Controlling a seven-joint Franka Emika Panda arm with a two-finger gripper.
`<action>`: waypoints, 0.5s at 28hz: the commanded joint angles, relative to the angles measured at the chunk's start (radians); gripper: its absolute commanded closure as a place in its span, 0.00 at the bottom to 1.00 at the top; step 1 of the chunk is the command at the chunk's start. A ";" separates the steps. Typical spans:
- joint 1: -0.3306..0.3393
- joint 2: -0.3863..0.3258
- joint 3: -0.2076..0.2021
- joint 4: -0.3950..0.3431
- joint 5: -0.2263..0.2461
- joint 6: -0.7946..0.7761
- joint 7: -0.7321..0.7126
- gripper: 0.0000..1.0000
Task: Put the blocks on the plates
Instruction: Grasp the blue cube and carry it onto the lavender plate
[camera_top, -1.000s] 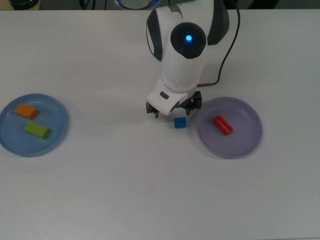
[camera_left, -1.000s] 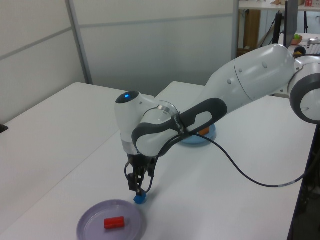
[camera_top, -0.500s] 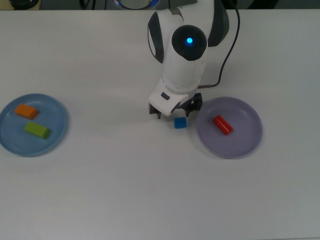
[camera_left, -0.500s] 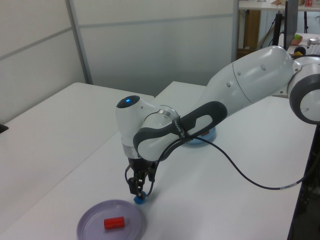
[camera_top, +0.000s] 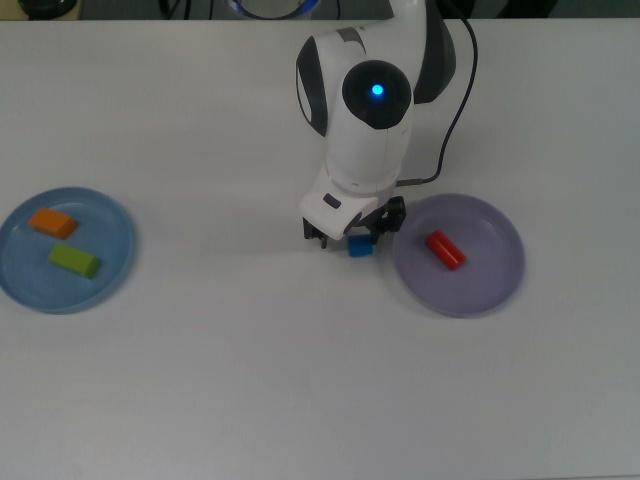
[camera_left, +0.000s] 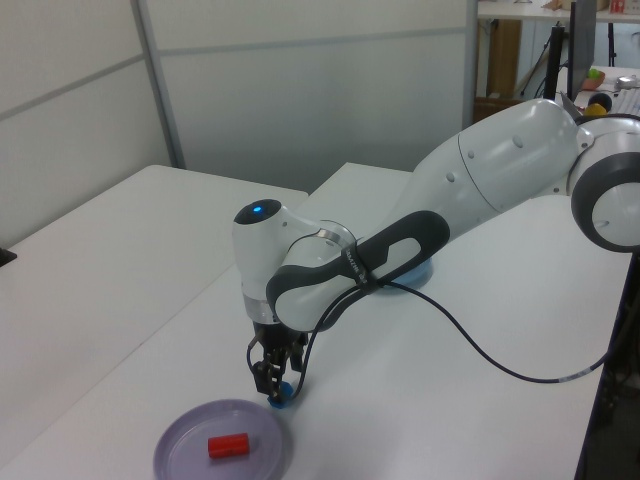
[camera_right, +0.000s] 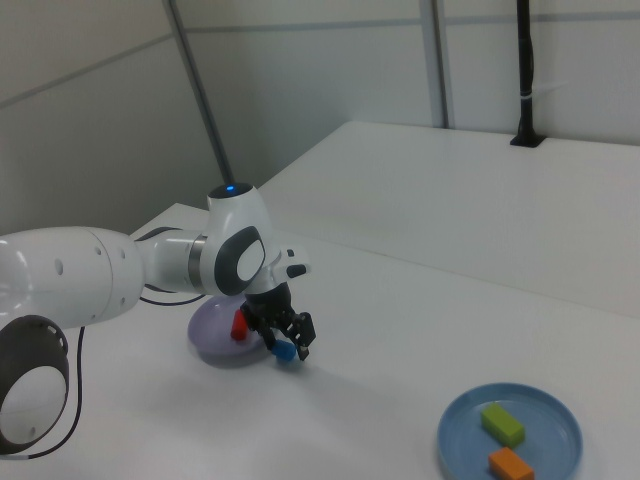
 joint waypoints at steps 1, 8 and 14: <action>0.007 0.004 -0.006 -0.008 0.022 0.034 0.011 0.82; 0.005 -0.001 -0.006 -0.006 0.022 0.034 0.005 1.00; -0.002 -0.016 -0.009 0.040 0.055 0.031 0.012 1.00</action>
